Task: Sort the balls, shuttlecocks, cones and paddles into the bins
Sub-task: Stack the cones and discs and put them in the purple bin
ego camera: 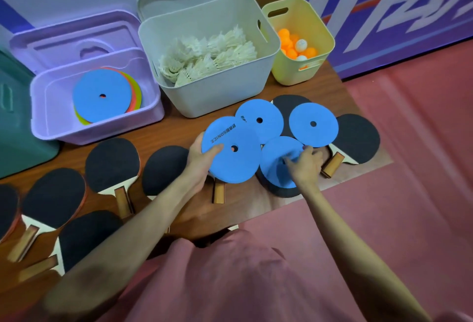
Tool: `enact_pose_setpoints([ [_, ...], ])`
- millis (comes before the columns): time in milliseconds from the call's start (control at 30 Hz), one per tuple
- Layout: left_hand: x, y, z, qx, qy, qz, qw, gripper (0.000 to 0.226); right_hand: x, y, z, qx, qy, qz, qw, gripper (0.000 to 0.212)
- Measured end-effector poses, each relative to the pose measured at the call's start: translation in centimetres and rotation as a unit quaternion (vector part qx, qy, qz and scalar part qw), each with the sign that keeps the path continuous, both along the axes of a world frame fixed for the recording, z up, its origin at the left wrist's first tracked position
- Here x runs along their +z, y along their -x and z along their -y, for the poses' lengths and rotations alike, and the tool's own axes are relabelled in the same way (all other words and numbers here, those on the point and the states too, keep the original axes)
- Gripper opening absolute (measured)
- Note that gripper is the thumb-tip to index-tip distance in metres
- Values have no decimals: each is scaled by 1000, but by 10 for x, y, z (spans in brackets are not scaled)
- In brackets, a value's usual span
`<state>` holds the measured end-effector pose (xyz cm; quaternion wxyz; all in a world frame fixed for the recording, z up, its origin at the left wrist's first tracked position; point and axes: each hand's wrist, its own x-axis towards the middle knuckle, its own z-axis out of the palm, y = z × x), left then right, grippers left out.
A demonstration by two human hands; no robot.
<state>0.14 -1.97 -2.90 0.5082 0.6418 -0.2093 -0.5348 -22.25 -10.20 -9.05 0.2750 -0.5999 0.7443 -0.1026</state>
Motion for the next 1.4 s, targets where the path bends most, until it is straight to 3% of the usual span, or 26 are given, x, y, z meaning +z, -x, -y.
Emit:
enact_pose_setpoints([
  [100, -1, 6, 1, -14, -5, 5, 1000, 34, -7, 16, 1, -15, -29, -63, 998, 63],
  [200, 0, 10, 2, -17, -12, 14, 1000, 32, -14, 23, 2, 5, -63, -68, 996, 60],
  [300, -1, 13, 4, -9, -19, 8, 1000, 32, -16, 26, -1, 15, -49, -77, 996, 55],
  [533, -4, 16, 7, 1, -30, -6, 1000, 34, -11, 29, 5, -3, -7, -59, 998, 66],
  [667, -6, 14, 7, -1, -29, 30, 999, 26, 2, 36, 11, 86, 22, -79, 993, 16],
  [767, -9, 6, 5, 19, -33, 40, 998, 22, 29, 39, 8, 152, 53, -92, 983, 11],
  [867, -12, -3, 2, 27, -44, 43, 998, 18, 57, 33, 3, 188, 85, 42, 978, 7],
  [1000, -13, -9, 0, 49, -56, 34, 997, 20, 70, 13, 4, 103, 159, 204, 960, 7],
  [1133, -9, -7, 2, 62, -57, -26, 996, 37, 68, -17, 1, 38, 40, 390, 919, 11],
  [1233, -7, -6, 5, 44, -47, -50, 997, 50, 58, -41, -9, 41, -36, 448, 892, 9],
  [1333, -6, -10, 6, 60, -34, -70, 995, 28, 42, -56, -13, 35, -86, 454, 886, 10],
  [1400, -6, -16, 5, 88, -42, -69, 993, 26, 36, -63, -13, 19, -123, 474, 872, 10],
])
